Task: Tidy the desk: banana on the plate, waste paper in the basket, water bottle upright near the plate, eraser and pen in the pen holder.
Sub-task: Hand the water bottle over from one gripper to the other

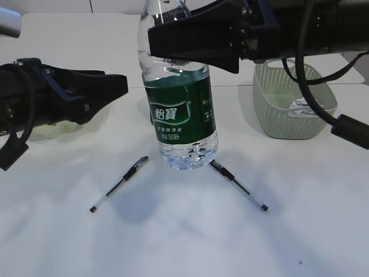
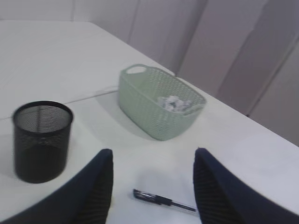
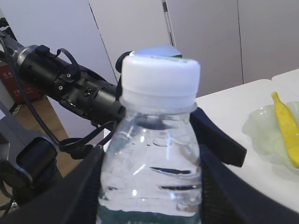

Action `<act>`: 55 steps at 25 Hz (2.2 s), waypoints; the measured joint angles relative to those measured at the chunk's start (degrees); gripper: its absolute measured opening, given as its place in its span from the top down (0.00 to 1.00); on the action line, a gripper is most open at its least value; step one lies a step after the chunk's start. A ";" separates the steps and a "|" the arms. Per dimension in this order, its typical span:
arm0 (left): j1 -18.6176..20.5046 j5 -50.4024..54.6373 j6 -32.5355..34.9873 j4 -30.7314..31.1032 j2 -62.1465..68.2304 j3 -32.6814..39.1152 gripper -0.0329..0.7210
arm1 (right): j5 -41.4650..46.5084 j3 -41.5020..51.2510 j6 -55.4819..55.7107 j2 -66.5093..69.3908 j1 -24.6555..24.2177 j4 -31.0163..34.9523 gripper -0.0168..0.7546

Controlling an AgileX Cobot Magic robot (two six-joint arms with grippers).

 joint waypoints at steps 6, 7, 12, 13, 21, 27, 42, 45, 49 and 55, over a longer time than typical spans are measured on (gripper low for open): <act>0.00 -8.35 -5.76 9.75 0.77 0.00 0.45 | -0.02 0.00 0.00 0.00 0.00 0.00 0.46; 0.00 -9.11 -6.47 10.49 0.77 0.00 0.45 | -0.02 0.00 0.00 0.00 0.00 0.00 0.46; 0.00 -14.28 -10.66 17.35 0.77 0.00 0.45 | -0.13 0.00 0.00 0.00 0.00 0.00 0.46; 0.00 -15.51 -11.60 18.63 0.77 0.00 0.45 | -0.15 0.00 0.00 0.00 0.00 0.00 0.46; 0.34 -21.34 -14.40 21.97 0.95 0.00 0.47 | 0.85 0.00 0.11 -0.10 0.00 -0.11 0.46; -0.01 -26.60 -14.99 22.39 0.95 0.00 0.43 | -0.43 0.00 0.11 0.01 0.00 -0.21 0.46; -0.63 -27.42 -15.44 18.49 0.95 0.00 0.18 | 1.00 0.00 -1.50 0.01 1.58 2.57 0.46; -1.61 -27.49 -15.44 18.49 0.95 0.00 0.18 | 0.62 0.00 -2.62 0.01 3.50 2.57 0.46; -1.84 -27.56 -16.31 18.41 0.95 0.00 0.18 | 0.04 0.00 -2.97 0.01 4.33 2.57 0.46; -1.84 -27.62 -17.73 18.37 0.95 0.00 0.17 | -0.08 0.00 -3.09 0.01 4.62 2.93 0.46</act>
